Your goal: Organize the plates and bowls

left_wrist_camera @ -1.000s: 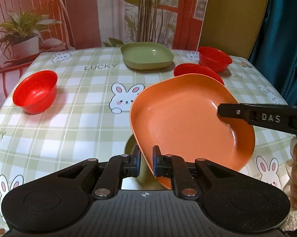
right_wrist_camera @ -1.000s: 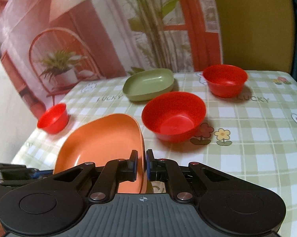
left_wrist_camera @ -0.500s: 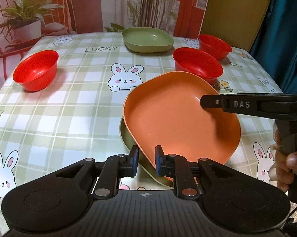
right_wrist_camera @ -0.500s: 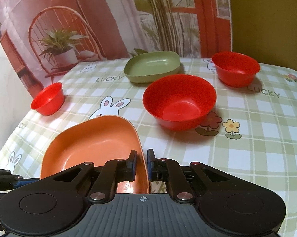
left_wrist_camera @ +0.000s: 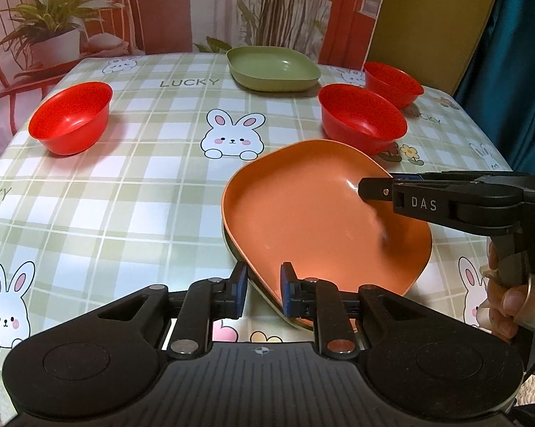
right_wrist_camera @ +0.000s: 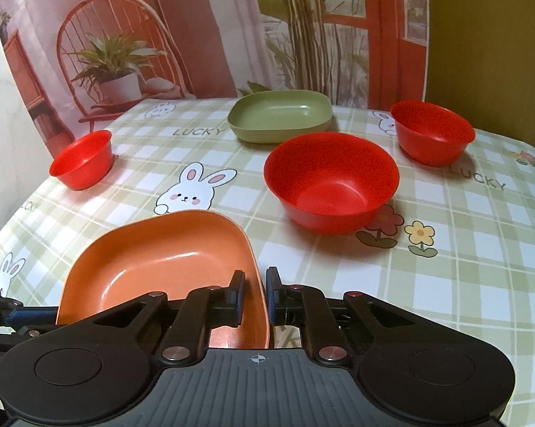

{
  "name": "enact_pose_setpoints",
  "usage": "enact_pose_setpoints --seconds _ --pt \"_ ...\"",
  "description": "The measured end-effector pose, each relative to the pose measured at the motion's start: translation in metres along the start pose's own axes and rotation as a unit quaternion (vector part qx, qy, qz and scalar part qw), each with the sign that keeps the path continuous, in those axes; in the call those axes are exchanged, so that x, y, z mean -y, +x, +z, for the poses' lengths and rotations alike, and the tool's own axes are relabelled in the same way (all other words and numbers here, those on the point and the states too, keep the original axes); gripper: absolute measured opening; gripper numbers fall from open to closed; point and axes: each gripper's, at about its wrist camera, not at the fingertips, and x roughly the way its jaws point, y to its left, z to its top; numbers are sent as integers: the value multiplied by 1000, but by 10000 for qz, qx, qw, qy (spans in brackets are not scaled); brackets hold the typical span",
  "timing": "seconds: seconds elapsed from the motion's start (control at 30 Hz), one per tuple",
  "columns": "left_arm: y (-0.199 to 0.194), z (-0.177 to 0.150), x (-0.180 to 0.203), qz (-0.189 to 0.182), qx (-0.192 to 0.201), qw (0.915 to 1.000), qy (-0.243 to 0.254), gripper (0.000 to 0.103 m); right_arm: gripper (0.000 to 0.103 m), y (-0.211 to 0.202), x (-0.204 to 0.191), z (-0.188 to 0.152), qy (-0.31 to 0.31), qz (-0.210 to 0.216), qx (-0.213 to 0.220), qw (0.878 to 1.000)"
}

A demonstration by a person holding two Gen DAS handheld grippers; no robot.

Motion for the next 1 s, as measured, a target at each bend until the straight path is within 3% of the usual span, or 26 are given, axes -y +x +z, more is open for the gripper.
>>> enact_pose_setpoints --seconds 0.27,0.4,0.63,1.0 --pt "2 -1 -2 39 0 10000 -41 25 9 1 4 -5 42 -65 -14 10000" --pt "2 -2 -4 66 33 9999 -94 25 16 1 7 -9 99 -97 21 9999" --pt "-4 -1 -7 240 244 9992 -222 27 17 -2 3 -14 15 -179 88 9998" --pt "9 -5 -16 178 76 9988 -452 33 19 2 1 -22 -36 -234 12 9997"
